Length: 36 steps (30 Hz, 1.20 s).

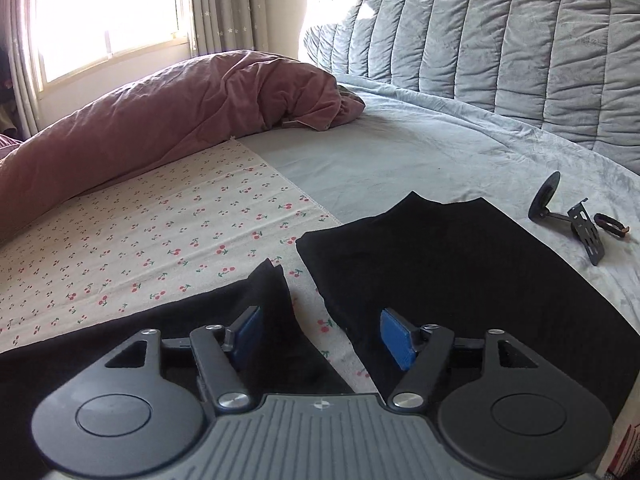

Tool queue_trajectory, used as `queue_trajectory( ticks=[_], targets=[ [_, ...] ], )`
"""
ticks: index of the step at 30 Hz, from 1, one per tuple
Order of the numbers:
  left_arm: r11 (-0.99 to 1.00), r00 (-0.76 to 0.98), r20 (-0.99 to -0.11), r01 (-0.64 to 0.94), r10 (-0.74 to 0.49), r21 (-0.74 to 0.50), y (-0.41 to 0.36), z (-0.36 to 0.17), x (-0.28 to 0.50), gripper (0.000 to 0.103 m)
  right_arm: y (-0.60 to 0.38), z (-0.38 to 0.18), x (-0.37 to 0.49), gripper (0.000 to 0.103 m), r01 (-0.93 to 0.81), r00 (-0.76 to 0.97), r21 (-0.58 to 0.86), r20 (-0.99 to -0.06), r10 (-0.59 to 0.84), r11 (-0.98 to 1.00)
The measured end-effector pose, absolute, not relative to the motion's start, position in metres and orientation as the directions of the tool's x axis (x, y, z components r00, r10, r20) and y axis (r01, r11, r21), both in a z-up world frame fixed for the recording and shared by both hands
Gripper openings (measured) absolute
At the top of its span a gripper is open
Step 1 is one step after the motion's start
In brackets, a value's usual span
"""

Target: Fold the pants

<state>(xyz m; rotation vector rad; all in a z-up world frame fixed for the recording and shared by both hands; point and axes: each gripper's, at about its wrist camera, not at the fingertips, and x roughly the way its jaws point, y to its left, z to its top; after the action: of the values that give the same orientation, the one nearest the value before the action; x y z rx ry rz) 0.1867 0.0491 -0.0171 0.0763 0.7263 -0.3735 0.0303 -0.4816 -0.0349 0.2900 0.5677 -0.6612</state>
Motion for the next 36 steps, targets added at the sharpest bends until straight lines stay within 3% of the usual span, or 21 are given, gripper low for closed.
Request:
queue_trajectory(
  ticks=[11,13,14,15,16,17,20,22,23,25,27,31,33,36],
  targets=[
    [0.853,0.593,-0.694,0.519,-0.408,-0.059,0.045,-0.04,0.103,0.064,-0.468,-0.084,-0.018,0.067,0.709,0.602,0.269,-0.712,-0.361,0.652],
    [0.831,0.59,-0.688,0.555,-0.422,-0.034,0.047,-0.046,0.096,0.064,-0.468,-0.092,-0.018,0.066,0.71,0.623,0.289,-0.683,-0.381,0.642],
    [0.823,0.584,-0.691,0.567,-0.427,-0.028,0.047,-0.05,0.094,0.064,-0.467,-0.094,-0.016,0.057,0.713,0.627,0.275,-0.661,-0.411,0.645],
    [0.817,0.573,-0.698,0.576,-0.429,-0.029,0.048,-0.053,0.093,0.064,-0.466,-0.095,-0.014,0.034,0.721,0.624,0.257,-0.645,-0.442,0.643],
    [0.812,0.564,-0.704,0.583,-0.431,-0.031,0.05,-0.058,0.093,0.064,-0.466,-0.096,-0.011,0.02,0.73,0.614,0.235,-0.638,-0.465,0.642],
    [0.808,0.567,-0.7,0.588,-0.435,-0.026,0.051,-0.06,0.091,0.064,-0.466,-0.095,-0.009,0.014,0.73,0.615,0.223,-0.627,-0.479,0.646],
    [0.792,0.57,-0.693,0.611,-0.442,-0.002,0.055,-0.063,0.086,0.064,-0.456,-0.079,-0.013,0.01,0.736,0.614,0.172,-0.577,-0.538,0.655],
    [0.786,0.568,-0.695,0.618,-0.441,0.006,0.057,-0.064,0.082,0.064,-0.46,-0.087,-0.008,0.009,0.758,0.556,0.11,-0.624,-0.549,0.643],
    [0.781,0.567,-0.697,0.624,-0.44,0.014,0.058,-0.064,0.08,0.064,-0.466,-0.098,-0.004,0.01,0.766,0.53,0.109,-0.665,-0.526,0.634],
    [0.777,0.568,-0.698,0.629,-0.435,0.028,0.059,-0.064,0.076,0.064,-0.464,-0.099,0.0,0.013,0.752,0.528,0.065,-0.654,-0.541,0.655],
    [0.781,0.571,-0.698,0.623,-0.432,0.026,0.061,-0.063,0.073,0.064,-0.458,-0.095,0.002,0.028,0.757,0.508,0.034,-0.657,-0.557,0.652],
    [0.825,0.602,-0.692,0.564,-0.397,0.018,0.077,-0.053,0.067,0.065,-0.44,-0.083,-0.007,0.047,0.739,0.503,-0.022,-0.648,-0.573,0.674],
    [0.868,0.638,-0.684,0.497,-0.352,0.018,0.09,-0.046,0.064,0.072,-0.424,-0.073,-0.015,0.062,0.704,0.549,-0.026,-0.613,-0.568,0.709],
    [0.93,0.698,-0.667,0.367,-0.261,0.021,0.116,-0.039,0.061,0.073,-0.393,-0.067,-0.008,0.069,0.595,0.641,-0.027,-0.588,-0.494,0.803]
  ],
)
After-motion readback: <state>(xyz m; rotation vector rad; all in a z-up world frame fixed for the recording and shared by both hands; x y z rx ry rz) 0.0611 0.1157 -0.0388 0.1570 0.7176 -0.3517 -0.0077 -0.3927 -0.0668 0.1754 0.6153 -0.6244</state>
